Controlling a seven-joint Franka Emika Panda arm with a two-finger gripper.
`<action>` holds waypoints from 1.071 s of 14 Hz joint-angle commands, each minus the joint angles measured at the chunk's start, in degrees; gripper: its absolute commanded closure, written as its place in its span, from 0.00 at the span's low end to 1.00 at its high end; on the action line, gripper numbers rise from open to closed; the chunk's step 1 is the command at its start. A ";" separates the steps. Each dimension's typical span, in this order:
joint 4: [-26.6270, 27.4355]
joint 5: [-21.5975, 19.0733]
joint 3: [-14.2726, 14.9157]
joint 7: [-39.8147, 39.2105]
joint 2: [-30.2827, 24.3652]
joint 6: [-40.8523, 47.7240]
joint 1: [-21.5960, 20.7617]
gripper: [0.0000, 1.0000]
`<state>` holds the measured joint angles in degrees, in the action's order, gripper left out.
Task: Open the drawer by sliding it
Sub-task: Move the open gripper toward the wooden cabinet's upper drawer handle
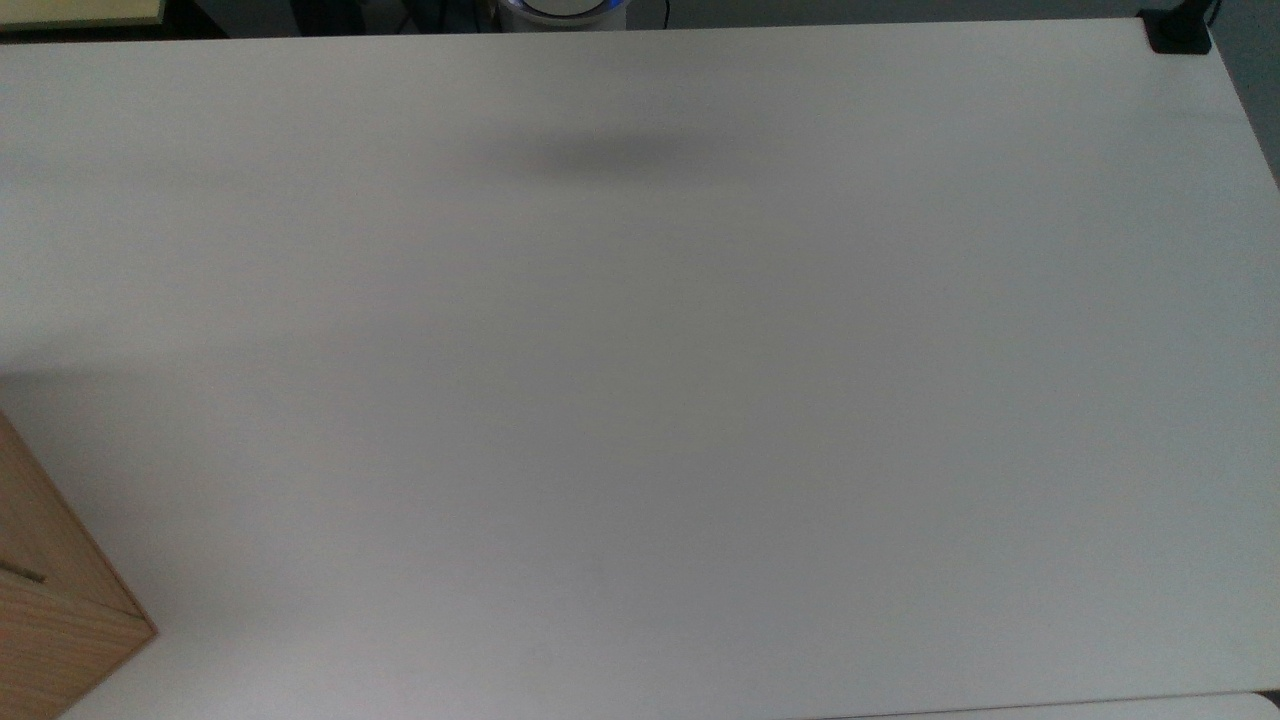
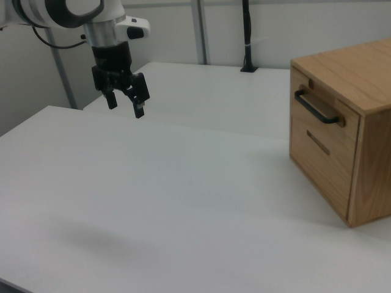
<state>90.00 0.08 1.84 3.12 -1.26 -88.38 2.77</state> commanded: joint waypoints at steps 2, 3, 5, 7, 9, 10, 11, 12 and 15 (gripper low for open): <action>-0.88 -0.26 0.27 1.27 -0.14 2.60 -0.22 0.00; -0.88 -0.26 0.18 1.36 -0.14 2.51 -0.22 0.00; -0.88 0.18 0.18 0.31 0.03 2.42 -0.22 0.00; -0.88 0.44 0.27 0.83 0.03 2.42 -0.22 0.00; -0.88 0.62 0.27 0.92 0.03 2.51 -0.22 0.00; -0.88 0.62 0.18 0.57 0.03 2.59 -0.22 0.00; -0.79 0.62 0.18 0.57 0.21 2.86 -0.31 0.00; -0.79 0.62 0.10 0.57 0.30 3.47 -0.40 0.00; -0.70 0.62 0.01 -2.40 0.30 4.18 -0.49 0.00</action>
<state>89.86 0.08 1.81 3.38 -1.12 -85.99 2.76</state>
